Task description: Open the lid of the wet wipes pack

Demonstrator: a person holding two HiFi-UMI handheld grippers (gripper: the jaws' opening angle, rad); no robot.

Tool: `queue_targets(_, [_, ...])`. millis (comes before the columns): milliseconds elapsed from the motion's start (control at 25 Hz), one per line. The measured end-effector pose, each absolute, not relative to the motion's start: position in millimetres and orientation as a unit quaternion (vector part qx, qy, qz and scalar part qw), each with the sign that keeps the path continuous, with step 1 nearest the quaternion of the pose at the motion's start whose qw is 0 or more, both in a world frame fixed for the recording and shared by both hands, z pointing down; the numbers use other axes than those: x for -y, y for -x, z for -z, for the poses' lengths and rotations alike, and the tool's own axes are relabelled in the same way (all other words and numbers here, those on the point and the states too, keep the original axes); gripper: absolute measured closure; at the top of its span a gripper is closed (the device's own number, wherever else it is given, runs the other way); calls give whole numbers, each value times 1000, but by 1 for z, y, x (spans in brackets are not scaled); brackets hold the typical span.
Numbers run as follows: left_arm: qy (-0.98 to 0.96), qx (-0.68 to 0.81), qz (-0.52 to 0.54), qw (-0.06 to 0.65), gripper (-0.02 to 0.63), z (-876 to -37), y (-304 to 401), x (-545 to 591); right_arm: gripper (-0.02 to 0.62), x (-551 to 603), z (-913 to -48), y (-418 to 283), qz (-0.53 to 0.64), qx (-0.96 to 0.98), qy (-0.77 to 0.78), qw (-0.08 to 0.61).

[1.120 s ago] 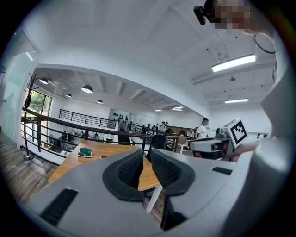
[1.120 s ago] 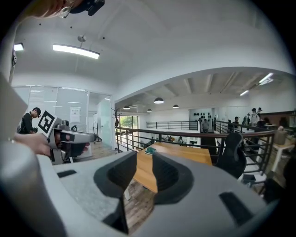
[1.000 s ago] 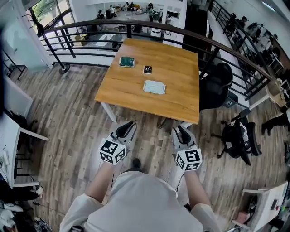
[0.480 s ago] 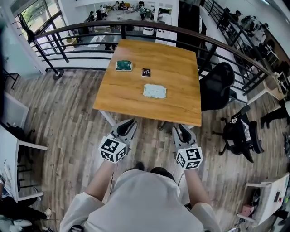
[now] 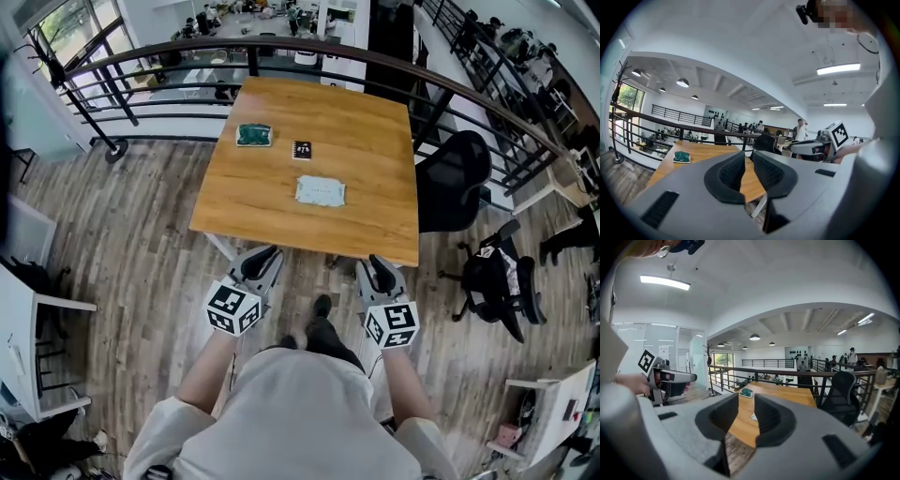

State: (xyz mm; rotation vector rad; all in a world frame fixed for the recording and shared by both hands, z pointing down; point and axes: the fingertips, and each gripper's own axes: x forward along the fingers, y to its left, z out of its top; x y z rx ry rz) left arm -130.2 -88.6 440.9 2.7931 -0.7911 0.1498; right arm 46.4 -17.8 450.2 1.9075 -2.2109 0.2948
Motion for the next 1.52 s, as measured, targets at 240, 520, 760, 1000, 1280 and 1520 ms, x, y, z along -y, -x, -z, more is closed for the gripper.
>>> queue_targets(240, [-950, 284, -49, 120, 555, -444, 112, 129, 503, 66, -459, -66, -107, 761, -630, 109])
queue_targets(520, [-945, 295, -61, 126, 555, -457, 74, 176, 503, 126, -472, -102, -113, 781, -602, 120])
queue_targets(760, [-938, 307, -87, 137, 555, -477, 32, 221, 503, 180, -495, -144, -140, 793, -577, 136])
queue_targets(1000, [-931, 312, -118, 146, 555, -510, -11, 260, 503, 232, -537, -171, -162, 811, -540, 158])
queue_targets(1280, [-930, 302, -157, 140, 555, -549, -55, 297, 503, 275, -595, -191, -196, 821, -505, 180])
queue_targets(1520, [-931, 275, -207, 117, 555, -599, -82, 326, 503, 304, -653, -197, -221, 820, -490, 199])
